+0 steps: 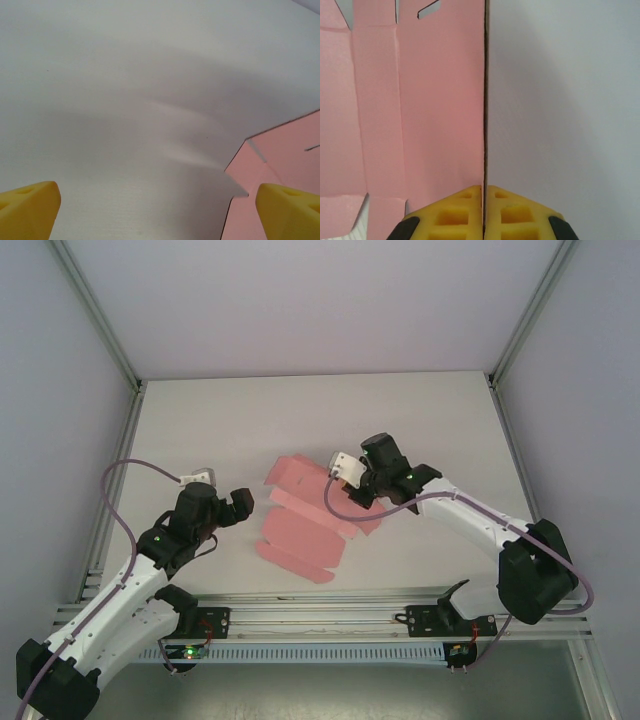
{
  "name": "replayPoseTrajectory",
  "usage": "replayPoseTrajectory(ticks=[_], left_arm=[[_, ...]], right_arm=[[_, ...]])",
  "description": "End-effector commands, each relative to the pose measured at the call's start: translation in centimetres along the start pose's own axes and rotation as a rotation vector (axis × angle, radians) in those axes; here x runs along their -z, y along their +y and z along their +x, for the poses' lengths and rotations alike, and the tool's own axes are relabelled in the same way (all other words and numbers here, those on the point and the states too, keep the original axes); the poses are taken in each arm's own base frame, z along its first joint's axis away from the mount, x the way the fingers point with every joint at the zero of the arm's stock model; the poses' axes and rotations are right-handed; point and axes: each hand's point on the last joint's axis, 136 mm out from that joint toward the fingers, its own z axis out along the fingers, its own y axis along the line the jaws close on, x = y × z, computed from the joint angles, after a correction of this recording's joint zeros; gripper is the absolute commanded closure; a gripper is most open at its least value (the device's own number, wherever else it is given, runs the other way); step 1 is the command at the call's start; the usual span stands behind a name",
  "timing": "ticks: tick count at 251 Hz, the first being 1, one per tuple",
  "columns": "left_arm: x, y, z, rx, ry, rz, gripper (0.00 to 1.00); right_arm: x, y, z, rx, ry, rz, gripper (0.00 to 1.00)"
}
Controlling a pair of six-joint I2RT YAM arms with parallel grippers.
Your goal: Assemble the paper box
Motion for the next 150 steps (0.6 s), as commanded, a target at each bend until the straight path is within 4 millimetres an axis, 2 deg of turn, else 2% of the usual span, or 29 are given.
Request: replayPoseTrajectory(ticks=[1, 110, 150], left_arm=[[0.4, -0.9, -0.9, -0.018, -0.022, 0.028, 0.0], [0.6, -1.4, -0.7, -0.015, -0.01, 0.054, 0.0], [0.7, -1.9, -0.7, -0.017, 0.0, 0.075, 0.0]], right_arm=[[0.7, -1.4, -1.5, 0.142, -0.008, 0.088, 0.99], [1.2, -1.2, -3.8, 0.374, -0.047, 0.243, 0.98], [1.4, -1.1, -4.1, 0.426, -0.063, 0.277, 0.98]])
